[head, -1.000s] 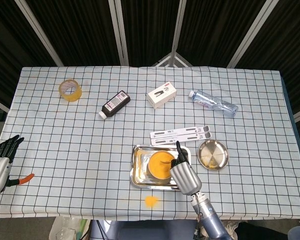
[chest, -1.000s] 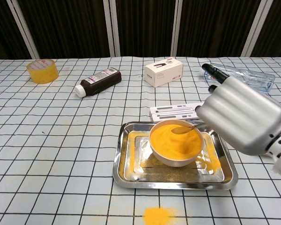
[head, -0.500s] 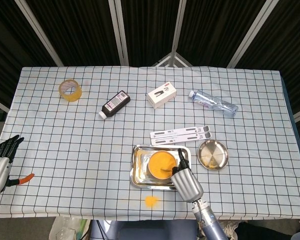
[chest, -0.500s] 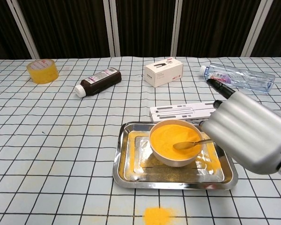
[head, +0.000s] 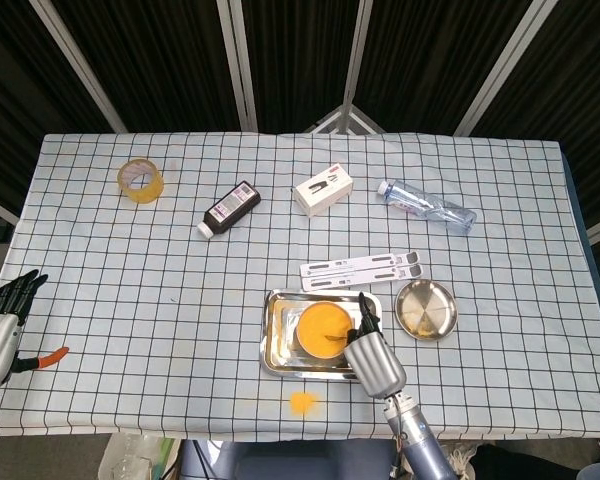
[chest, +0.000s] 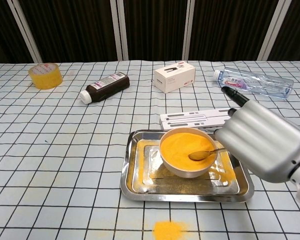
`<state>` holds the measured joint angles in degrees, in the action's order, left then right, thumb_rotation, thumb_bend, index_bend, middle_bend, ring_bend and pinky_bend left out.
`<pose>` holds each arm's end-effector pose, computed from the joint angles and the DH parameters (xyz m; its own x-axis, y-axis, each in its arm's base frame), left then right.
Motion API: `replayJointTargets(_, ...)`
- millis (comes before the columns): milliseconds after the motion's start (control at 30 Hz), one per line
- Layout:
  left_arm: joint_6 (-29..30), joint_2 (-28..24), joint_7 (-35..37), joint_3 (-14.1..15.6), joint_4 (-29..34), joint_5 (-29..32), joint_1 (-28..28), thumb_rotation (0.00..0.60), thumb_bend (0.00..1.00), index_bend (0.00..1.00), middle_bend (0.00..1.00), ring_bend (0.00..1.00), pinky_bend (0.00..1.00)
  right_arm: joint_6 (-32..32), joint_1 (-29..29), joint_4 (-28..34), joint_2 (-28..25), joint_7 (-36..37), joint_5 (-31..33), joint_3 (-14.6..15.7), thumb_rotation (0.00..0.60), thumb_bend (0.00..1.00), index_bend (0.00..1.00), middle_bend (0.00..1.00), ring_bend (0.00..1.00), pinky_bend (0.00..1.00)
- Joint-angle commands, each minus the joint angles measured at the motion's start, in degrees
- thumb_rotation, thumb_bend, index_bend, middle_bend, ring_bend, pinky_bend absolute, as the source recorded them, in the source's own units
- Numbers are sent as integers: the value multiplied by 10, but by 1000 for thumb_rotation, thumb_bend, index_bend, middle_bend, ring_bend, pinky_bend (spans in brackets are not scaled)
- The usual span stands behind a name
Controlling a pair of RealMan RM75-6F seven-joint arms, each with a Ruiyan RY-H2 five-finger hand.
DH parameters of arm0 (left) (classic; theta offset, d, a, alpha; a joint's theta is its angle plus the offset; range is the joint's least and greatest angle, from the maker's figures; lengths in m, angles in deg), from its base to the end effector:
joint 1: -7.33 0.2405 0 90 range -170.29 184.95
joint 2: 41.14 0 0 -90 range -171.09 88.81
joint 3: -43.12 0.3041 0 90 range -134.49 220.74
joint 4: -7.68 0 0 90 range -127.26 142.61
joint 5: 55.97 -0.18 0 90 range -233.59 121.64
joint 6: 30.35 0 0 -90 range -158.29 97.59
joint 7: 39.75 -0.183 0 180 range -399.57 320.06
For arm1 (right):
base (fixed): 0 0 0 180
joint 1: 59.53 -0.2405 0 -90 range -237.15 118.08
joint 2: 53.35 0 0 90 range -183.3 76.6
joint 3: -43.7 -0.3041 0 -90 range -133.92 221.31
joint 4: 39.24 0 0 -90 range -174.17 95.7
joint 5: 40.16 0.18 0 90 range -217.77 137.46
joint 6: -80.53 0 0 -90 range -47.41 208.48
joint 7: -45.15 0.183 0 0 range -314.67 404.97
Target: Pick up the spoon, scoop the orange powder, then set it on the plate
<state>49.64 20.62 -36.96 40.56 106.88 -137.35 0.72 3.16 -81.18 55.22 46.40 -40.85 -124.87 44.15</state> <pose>-0.3347 0.2276 0.2002 0.2661 0.0913 0.9596 0.9620 0.0383 -0.2704 -0.1780 -0.2601 -0.0297 0.9183 0.2480 0.3086 -0.2220 -0.3230 0.9200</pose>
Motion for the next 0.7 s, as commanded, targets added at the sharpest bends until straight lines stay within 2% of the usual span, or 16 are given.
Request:
replayJointTargets(33,0,0,1,0,0,0,0,600,0,0,0,0,0,-1,-2,-5,2,1,3,-10,600,674,879,801,420,0)
replayJointTargets(333,0,0,1,0,0,0,0,600,0,0,0,0,0,-7,-2,4,-8,6,4,-22,600,674,879,801,420,0)
replayJointTargets(700,-2,-1,1,1,1,0,0,600,0,0,0,0,0,-5,4,51,-25,22,-5,-9,600,675,879,801,420,0)
